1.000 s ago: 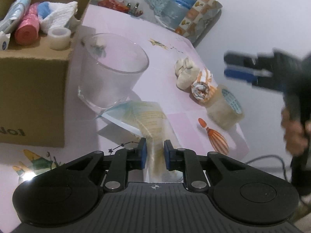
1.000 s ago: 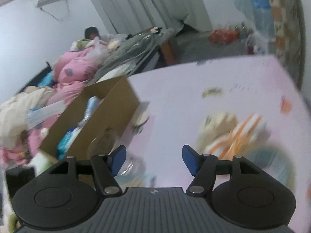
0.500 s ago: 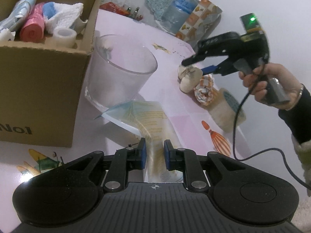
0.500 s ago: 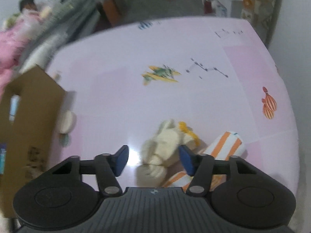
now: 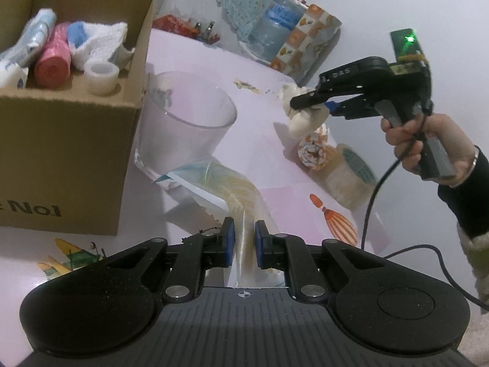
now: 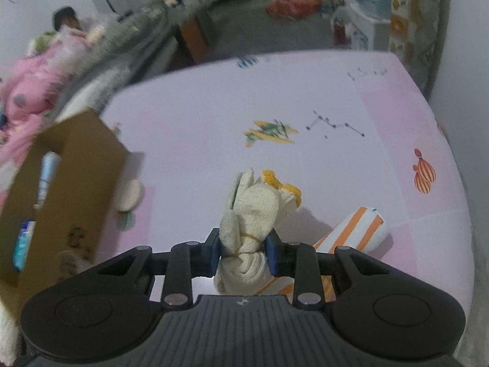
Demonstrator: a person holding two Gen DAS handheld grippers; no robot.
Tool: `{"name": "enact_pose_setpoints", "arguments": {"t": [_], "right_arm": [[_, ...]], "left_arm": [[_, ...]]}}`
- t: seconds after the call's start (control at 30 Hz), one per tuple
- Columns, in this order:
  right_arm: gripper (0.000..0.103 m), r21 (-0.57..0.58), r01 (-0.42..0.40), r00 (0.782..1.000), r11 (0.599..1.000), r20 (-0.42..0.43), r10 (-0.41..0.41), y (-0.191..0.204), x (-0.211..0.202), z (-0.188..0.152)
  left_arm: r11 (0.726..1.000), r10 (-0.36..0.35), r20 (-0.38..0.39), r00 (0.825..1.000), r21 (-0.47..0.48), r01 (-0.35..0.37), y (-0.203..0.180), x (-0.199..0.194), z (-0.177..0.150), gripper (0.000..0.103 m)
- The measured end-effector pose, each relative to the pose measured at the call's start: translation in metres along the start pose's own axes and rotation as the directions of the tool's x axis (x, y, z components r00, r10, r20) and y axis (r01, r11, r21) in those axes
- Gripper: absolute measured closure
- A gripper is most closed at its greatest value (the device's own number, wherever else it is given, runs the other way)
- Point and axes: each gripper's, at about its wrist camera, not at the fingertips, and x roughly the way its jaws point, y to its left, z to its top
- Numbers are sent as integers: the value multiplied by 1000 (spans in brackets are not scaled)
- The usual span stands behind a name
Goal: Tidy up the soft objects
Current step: 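Carry the cream bundle with the right tool over the box while the left tool carries the bag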
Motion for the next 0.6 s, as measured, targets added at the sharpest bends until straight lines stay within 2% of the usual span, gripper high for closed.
{"name": "enact_pose_setpoints", "arguments": {"t": [0.2, 0.33, 0.43, 0.6], "right_arm": [[94, -27, -101, 988, 995, 118, 103, 10, -50, -25], [94, -45, -172, 971, 984, 158, 177, 18, -75, -46], [94, -68, -234, 953, 970, 181, 243, 25, -93, -62], [94, -129, -351, 908, 927, 195, 371, 43, -122, -86]], "left_arm": [[999, 11, 34, 999, 47, -13, -17, -16, -1, 93], [998, 21, 59, 998, 65, -25, -27, -27, -1, 93], [996, 12, 79, 997, 86, -19, -38, -39, 0, 94], [993, 0, 96, 995, 116, -11, -52, -72, 7, 94]]}}
